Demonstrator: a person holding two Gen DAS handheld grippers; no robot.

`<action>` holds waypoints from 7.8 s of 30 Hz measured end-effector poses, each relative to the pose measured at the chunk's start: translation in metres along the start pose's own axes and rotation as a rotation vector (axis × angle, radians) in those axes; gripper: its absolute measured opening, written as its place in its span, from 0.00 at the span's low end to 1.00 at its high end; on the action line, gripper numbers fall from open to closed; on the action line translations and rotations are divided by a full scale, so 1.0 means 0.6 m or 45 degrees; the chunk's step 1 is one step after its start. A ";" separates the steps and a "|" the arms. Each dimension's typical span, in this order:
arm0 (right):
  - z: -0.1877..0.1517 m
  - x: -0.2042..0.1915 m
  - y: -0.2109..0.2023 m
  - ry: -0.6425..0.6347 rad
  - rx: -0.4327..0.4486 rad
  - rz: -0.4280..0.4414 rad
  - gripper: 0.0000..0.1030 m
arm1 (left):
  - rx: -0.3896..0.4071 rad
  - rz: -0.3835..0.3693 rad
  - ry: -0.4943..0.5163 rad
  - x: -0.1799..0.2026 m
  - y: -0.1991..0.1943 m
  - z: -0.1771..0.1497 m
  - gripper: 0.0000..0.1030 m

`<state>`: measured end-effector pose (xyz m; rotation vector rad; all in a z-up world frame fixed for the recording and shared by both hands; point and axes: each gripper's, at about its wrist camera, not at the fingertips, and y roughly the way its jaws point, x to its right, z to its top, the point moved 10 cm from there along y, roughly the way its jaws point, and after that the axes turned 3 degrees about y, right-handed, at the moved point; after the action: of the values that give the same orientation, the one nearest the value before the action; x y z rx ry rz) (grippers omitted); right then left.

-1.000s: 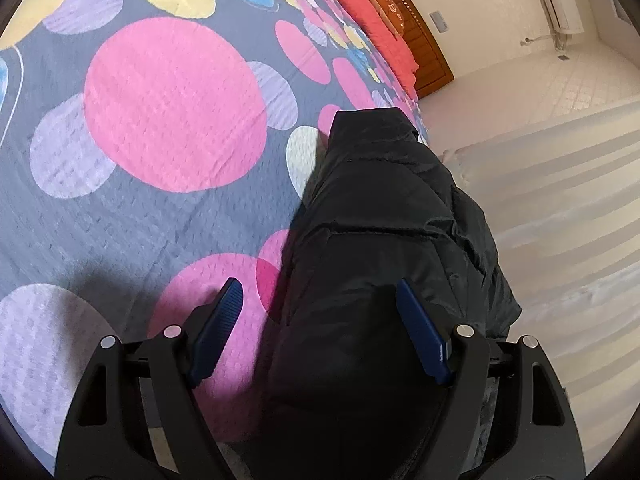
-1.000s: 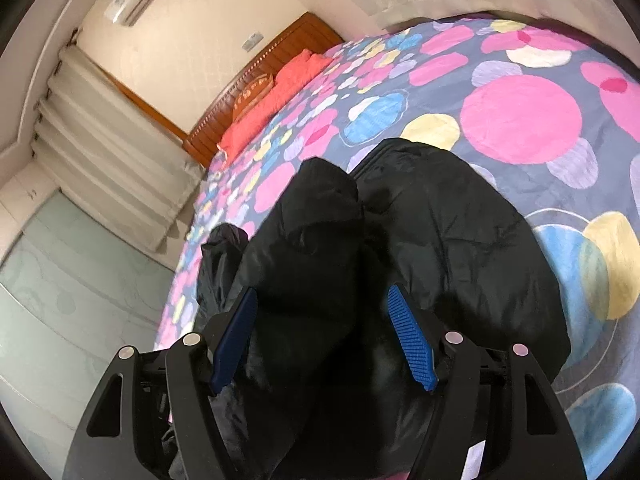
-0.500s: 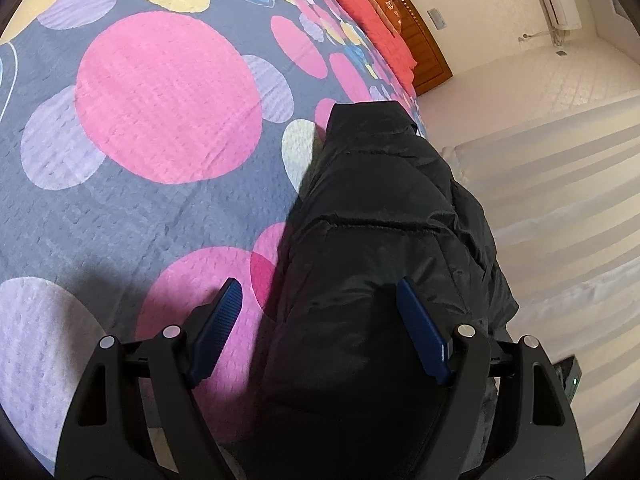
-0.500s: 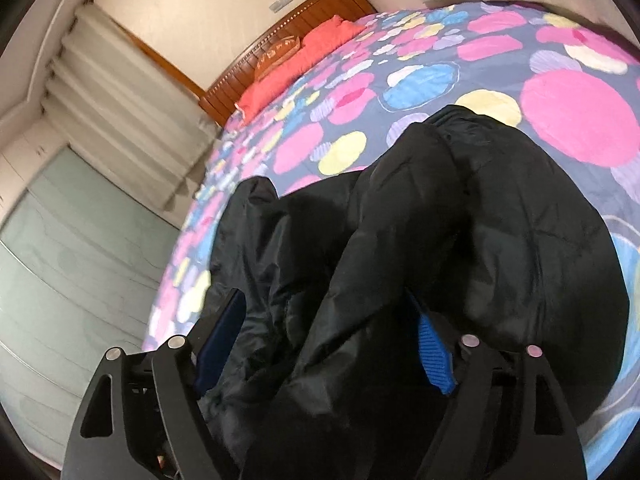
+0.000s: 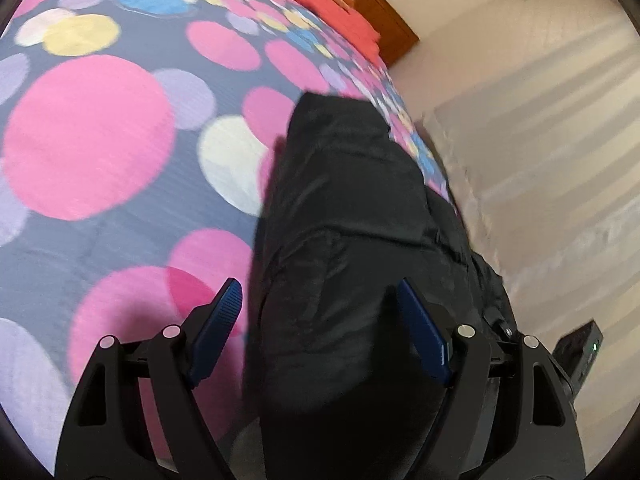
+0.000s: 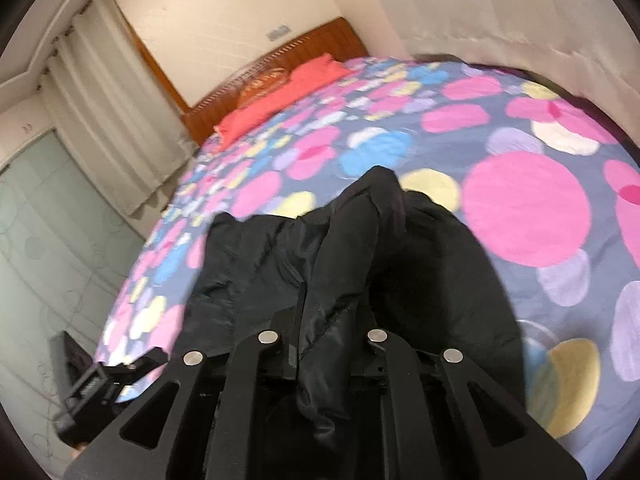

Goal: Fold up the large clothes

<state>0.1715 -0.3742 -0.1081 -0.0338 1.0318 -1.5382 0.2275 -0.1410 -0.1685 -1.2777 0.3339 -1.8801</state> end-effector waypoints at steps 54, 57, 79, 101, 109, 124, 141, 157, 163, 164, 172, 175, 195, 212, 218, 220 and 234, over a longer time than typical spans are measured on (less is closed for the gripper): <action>-0.169 0.114 -0.025 0.183 -0.228 0.138 0.37 | -0.065 0.106 0.262 0.049 0.072 -0.124 0.87; -0.172 0.117 -0.038 0.205 -0.241 0.159 0.47 | -0.046 0.094 0.239 0.048 0.041 -0.118 0.87; 0.036 0.071 0.002 0.200 -0.038 0.026 0.55 | 0.106 0.149 0.133 0.057 0.032 0.048 0.87; -0.028 0.134 0.106 0.121 -0.004 -0.117 0.52 | 0.045 0.385 0.241 0.022 0.150 0.016 0.94; -0.024 0.126 0.094 0.093 0.019 -0.125 0.52 | 0.032 0.230 0.119 0.012 0.133 0.018 0.93; -0.002 0.181 0.046 0.294 -0.050 0.013 0.71 | 0.011 0.074 -0.129 -0.077 0.052 0.003 0.95; -0.060 0.132 0.110 0.163 -0.247 0.119 0.68 | -0.204 -0.174 0.077 0.019 0.129 -0.013 0.98; -0.067 0.056 0.091 0.104 -0.175 0.201 0.42 | -0.153 -0.143 0.227 0.090 0.109 0.001 0.93; -0.064 0.006 0.104 0.089 -0.171 0.273 0.40 | -0.087 -0.107 0.253 0.080 0.067 0.020 0.93; -0.062 -0.005 0.110 0.087 -0.172 0.288 0.40 | -0.075 -0.100 0.256 0.073 0.060 0.024 0.93; -0.048 -0.106 0.180 0.072 -0.213 0.384 0.39 | 0.004 -0.028 0.246 0.027 0.016 0.100 0.93; -0.045 -0.137 0.214 0.079 -0.239 0.418 0.39 | 0.022 0.003 0.243 0.000 0.008 0.134 0.92; -0.082 -0.137 0.310 0.088 -0.312 0.249 0.51 | -0.019 0.160 0.204 -0.138 0.048 0.194 0.91; -0.120 -0.106 0.208 0.081 -0.322 0.250 0.76 | 0.057 0.034 0.122 -0.174 -0.063 0.112 0.96; -0.149 -0.102 0.225 0.205 -0.364 0.292 0.78 | 0.042 -0.019 0.010 -0.181 -0.046 0.090 0.98; -0.151 -0.108 0.228 0.188 -0.377 0.296 0.73 | 0.015 -0.074 -0.051 -0.185 -0.036 0.086 0.98; -0.175 -0.115 0.177 0.214 -0.378 0.383 0.32 | 0.010 -0.016 0.071 -0.177 -0.069 0.059 0.72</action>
<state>0.2159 -0.2458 -0.2005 0.0434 1.3288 -1.1219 0.2542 -0.0279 -0.1963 -1.2263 0.3481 -1.9285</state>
